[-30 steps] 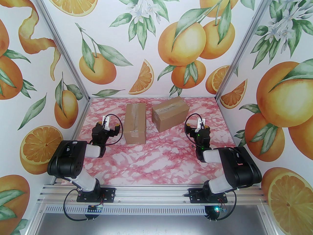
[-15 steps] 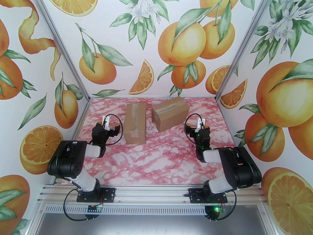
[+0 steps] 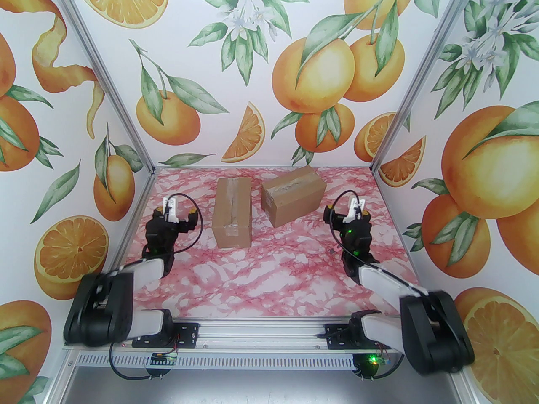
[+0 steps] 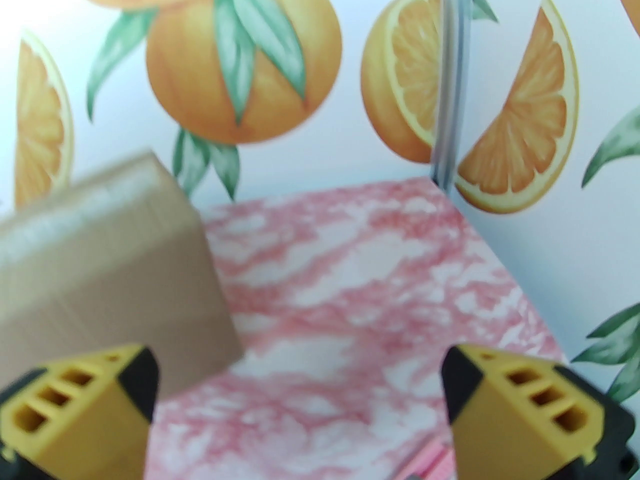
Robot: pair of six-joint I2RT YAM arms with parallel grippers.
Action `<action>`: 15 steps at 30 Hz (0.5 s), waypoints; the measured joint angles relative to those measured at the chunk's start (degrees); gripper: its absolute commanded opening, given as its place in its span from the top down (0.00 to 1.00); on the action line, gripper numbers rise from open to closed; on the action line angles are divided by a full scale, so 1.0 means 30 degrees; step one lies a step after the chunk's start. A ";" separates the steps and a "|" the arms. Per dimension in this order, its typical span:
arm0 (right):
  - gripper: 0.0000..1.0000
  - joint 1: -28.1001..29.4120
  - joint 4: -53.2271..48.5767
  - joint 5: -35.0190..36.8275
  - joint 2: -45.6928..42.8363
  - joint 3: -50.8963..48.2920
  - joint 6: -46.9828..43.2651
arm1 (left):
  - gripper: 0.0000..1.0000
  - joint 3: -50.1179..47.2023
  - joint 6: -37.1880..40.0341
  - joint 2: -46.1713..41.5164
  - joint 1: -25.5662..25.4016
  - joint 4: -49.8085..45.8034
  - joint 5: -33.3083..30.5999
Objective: Unpack the express box
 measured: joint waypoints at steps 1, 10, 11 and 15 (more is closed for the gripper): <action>0.01 0.0211 -0.0991 -0.0124 -0.0255 0.0495 0.0379 | 0.00 0.0583 -0.0073 -0.0699 0.0015 -0.1049 0.0066; 0.09 0.6790 -0.8663 -0.0605 0.0772 0.4153 0.4269 | 0.00 0.6200 -0.2943 -0.2900 -0.0066 -0.9034 0.2973; 0.11 0.7402 -0.9209 -0.0612 0.1260 0.4401 0.4816 | 0.00 0.6448 -0.3279 -0.2703 -0.0131 -0.9435 0.3279; 0.12 0.9362 -1.0375 -0.0219 0.3322 0.5297 0.6339 | 0.02 0.7774 -0.4131 -0.0816 -0.1093 -1.1344 0.4284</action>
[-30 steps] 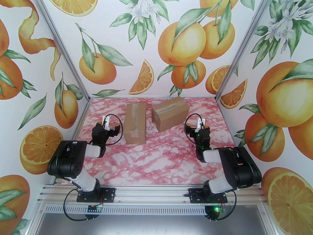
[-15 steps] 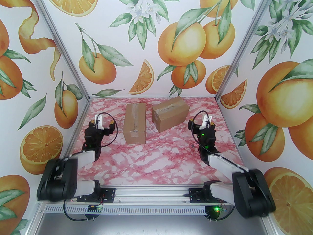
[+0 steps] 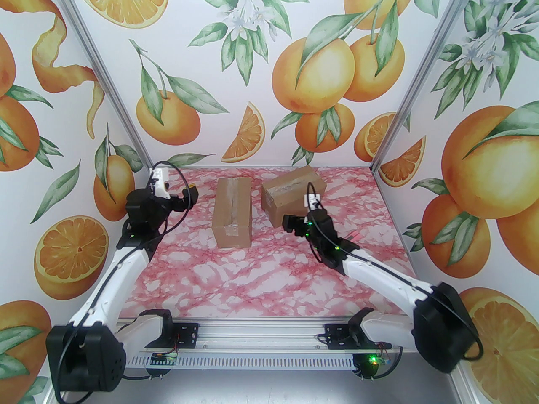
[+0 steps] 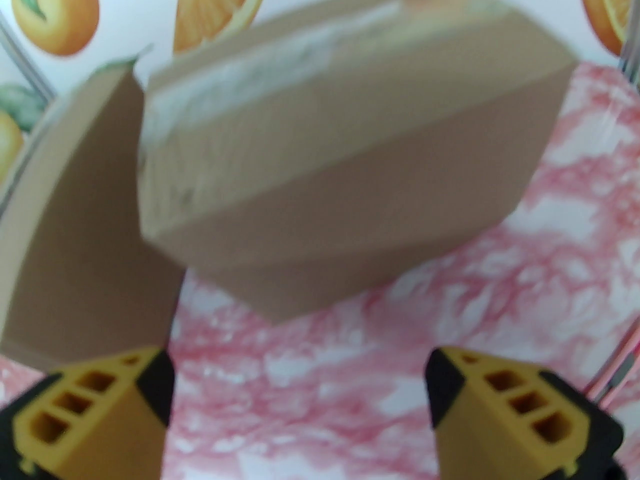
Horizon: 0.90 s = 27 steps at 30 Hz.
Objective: Unpack the express box
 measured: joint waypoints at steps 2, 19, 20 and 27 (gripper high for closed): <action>0.13 0.0911 -0.0007 0.0291 0.0991 0.0379 0.0663 | 0.02 0.0532 -0.0124 0.0896 -0.0554 -0.0729 0.0328; 0.09 0.0947 0.2871 0.4685 0.6645 0.2477 0.5304 | 0.00 0.2863 -0.0109 0.2404 -0.2404 -0.2747 0.1217; 0.09 0.0707 0.2892 0.4867 0.6615 0.2477 0.5428 | 0.00 0.3031 0.0022 0.2477 -0.2484 -0.2849 0.1224; 0.08 -0.1603 0.2200 0.5180 0.5799 0.2404 0.5421 | 0.00 0.4240 0.0233 0.3286 -0.2856 -0.3016 0.1348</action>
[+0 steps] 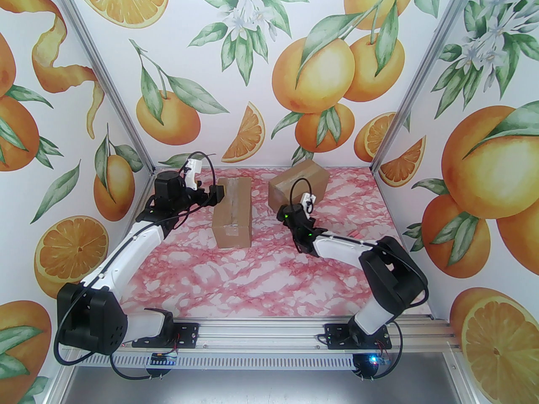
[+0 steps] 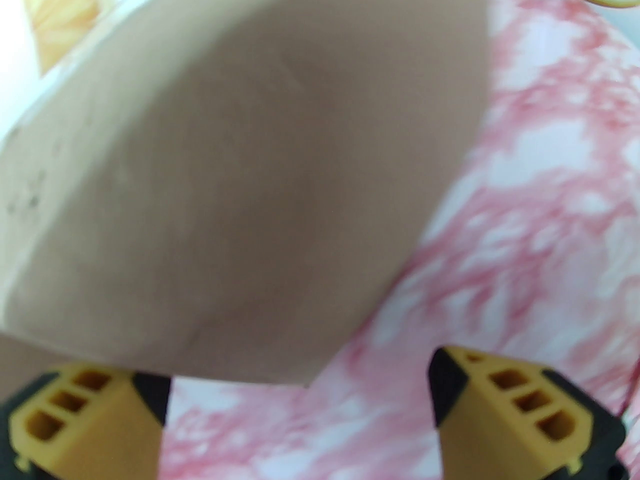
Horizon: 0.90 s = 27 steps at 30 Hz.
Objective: Unpack the express box
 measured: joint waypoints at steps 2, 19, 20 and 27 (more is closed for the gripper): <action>0.08 -0.0430 -0.0605 -0.0022 -0.0590 0.0000 -0.0321 | 0.00 0.0495 0.0015 0.0408 -0.0058 -0.0051 0.0051; 0.14 -0.1100 -1.2123 -0.0852 -1.0717 -0.1989 0.0452 | 0.03 0.5238 0.1392 0.3512 -0.2208 -0.1107 0.0124; 0.14 -0.1610 -1.2866 -0.0780 -1.1380 -0.2047 0.0787 | 0.04 0.5916 0.1770 0.3796 -0.2645 -0.1406 0.0051; 0.16 -0.7009 -1.5861 -0.1413 -1.4054 -0.2506 0.2040 | 0.05 0.9792 0.3730 0.5260 -0.6331 -0.3468 -0.0313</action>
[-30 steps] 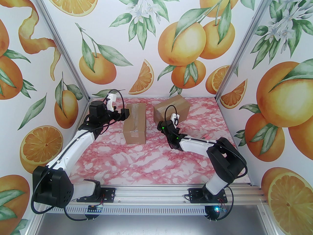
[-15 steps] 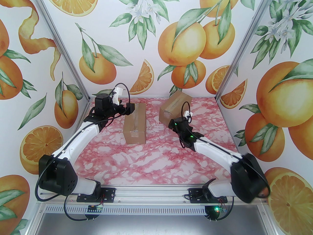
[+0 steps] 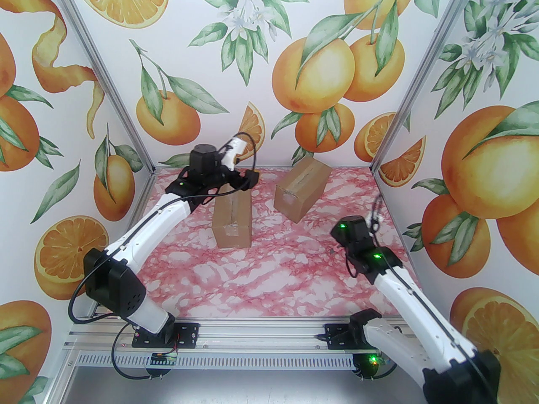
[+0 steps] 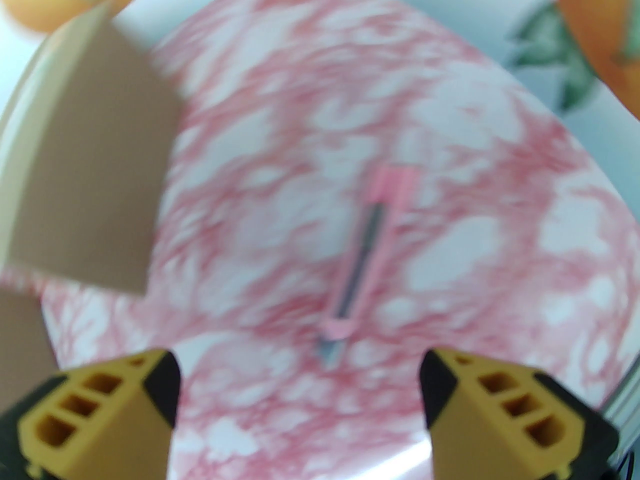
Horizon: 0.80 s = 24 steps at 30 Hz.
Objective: Unpack the express box
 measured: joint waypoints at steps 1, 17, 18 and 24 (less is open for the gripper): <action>0.15 -0.0838 -0.0131 -0.0313 -0.0007 -0.0029 -0.0022 | 0.06 0.0605 0.0211 0.0342 -0.0561 -0.0262 -0.0044; 0.13 -0.8699 0.2259 -0.6142 1.0098 0.1989 -0.1756 | 0.13 0.8969 0.1384 0.9063 -0.7628 -0.4320 0.1195; 0.13 -0.8692 0.2273 -0.6404 1.0295 0.2222 -0.1749 | 0.13 0.8976 0.1413 0.9114 -0.7664 -0.4444 0.1180; 0.11 -0.7555 0.2098 -0.7045 1.1074 0.3847 -0.1362 | 0.12 0.9333 0.1712 0.9122 -0.7271 -0.4626 0.0685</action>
